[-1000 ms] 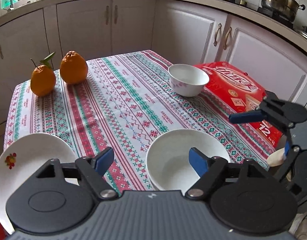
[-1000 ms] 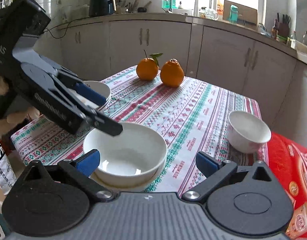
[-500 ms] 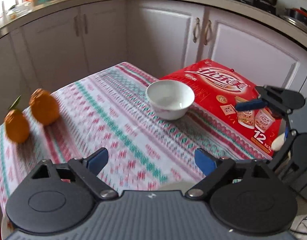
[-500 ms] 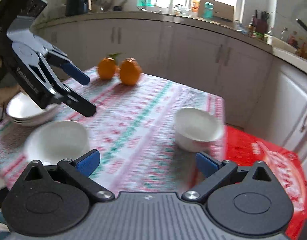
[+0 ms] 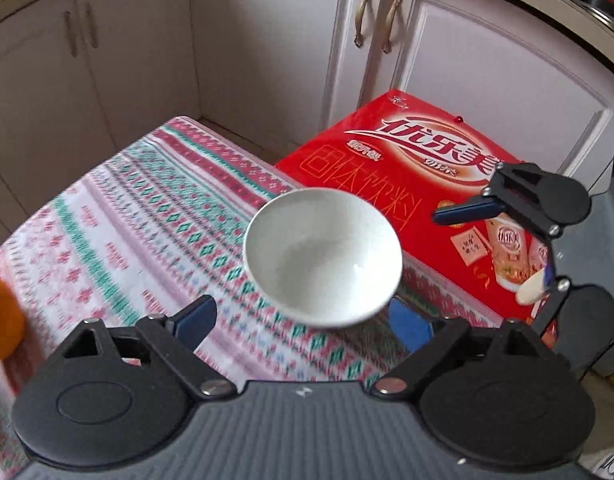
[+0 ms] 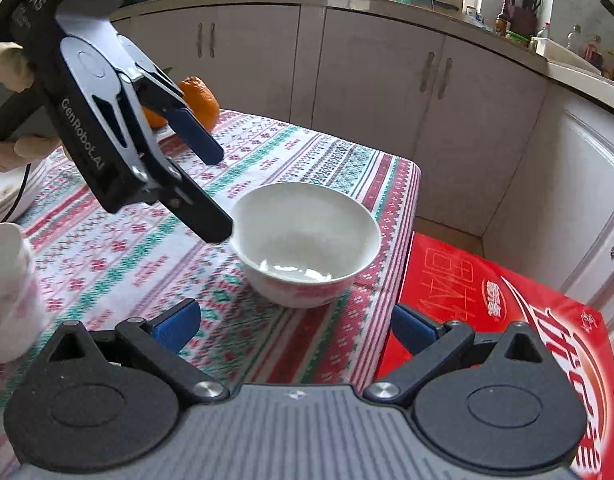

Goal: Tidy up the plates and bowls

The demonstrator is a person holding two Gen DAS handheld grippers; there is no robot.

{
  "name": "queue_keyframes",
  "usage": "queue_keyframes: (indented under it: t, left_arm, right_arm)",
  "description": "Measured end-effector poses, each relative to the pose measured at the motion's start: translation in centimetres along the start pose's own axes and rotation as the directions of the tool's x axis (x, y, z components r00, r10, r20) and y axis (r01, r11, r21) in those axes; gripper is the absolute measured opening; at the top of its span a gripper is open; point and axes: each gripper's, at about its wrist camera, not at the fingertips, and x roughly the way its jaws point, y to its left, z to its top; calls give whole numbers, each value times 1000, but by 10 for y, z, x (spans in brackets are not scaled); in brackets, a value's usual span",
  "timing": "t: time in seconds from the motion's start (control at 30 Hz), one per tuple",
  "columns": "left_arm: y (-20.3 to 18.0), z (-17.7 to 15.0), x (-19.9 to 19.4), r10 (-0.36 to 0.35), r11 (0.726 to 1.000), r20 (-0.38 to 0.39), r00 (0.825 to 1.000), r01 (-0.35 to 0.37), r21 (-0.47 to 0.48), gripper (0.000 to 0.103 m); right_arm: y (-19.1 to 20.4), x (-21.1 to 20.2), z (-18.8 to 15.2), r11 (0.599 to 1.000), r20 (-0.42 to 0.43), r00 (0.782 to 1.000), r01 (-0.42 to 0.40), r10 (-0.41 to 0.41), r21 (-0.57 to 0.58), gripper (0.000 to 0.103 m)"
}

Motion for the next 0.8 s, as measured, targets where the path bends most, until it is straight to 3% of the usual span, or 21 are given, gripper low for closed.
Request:
queue_keyframes:
  t: [0.43, 0.57, 0.8]
  left_arm:
    - [9, 18, 41, -10, 1000, -39, 999, 9, -15, 89]
    - [11, 22, 48, -9, 1000, -50, 999, 8, -15, 83]
    - [13, 25, 52, -13, 1000, -54, 998, 11, -20, 76]
  right_arm:
    - [-15, 35, 5, 998, 14, 998, -61, 60, 7, 99]
    - [-15, 43, 8, 998, 13, 998, -61, 61, -3, 91]
    - [-17, 45, 11, 997, 22, 997, -74, 74, 0, 90]
